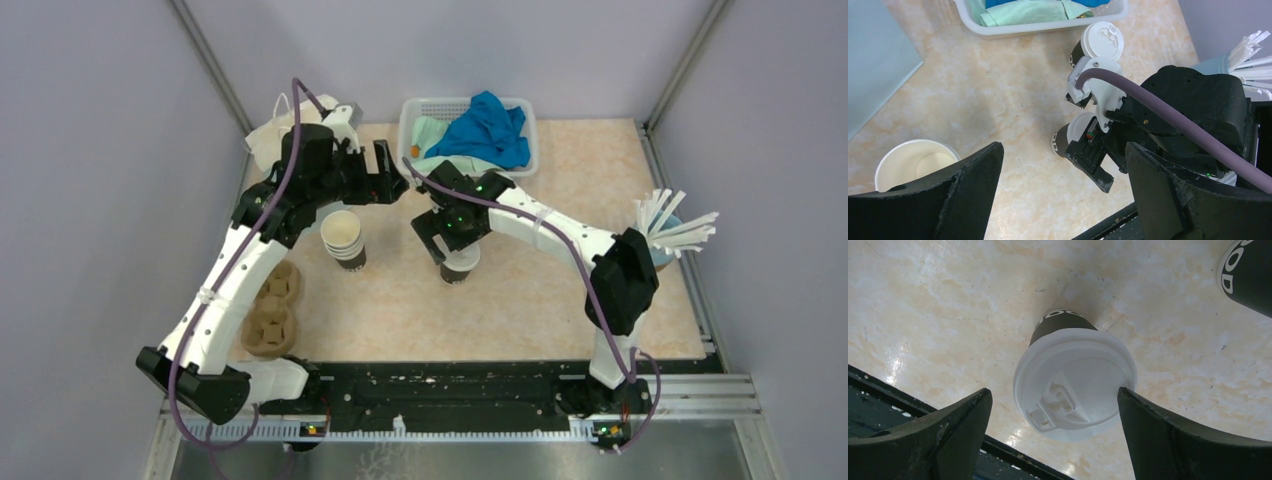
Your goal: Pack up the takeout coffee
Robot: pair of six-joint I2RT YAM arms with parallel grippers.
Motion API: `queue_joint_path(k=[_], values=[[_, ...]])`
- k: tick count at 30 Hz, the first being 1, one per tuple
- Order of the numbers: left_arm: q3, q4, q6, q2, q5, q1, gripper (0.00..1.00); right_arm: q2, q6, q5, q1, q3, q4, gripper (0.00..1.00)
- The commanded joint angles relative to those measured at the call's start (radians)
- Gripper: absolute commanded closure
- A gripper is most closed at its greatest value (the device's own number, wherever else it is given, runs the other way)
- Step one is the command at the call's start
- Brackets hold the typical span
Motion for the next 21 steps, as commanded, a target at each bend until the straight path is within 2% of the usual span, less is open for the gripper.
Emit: queue_joint_path(k=[1,15,21], values=[[-0.016,0.034,0.009,-0.031,-0.04,0.0,0.03,-0.041,-0.016,0.02,0.002,0.008,0.008,0.05],[-0.007,0.038,0.005,-0.028,-0.058,0.001,0.02,-0.074,0.022,0.032,-0.004,0.031,0.006,0.01],[-0.006,0.037,0.004,-0.027,-0.061,0.002,0.02,-0.071,0.025,0.012,-0.024,-0.014,0.036,0.01]])
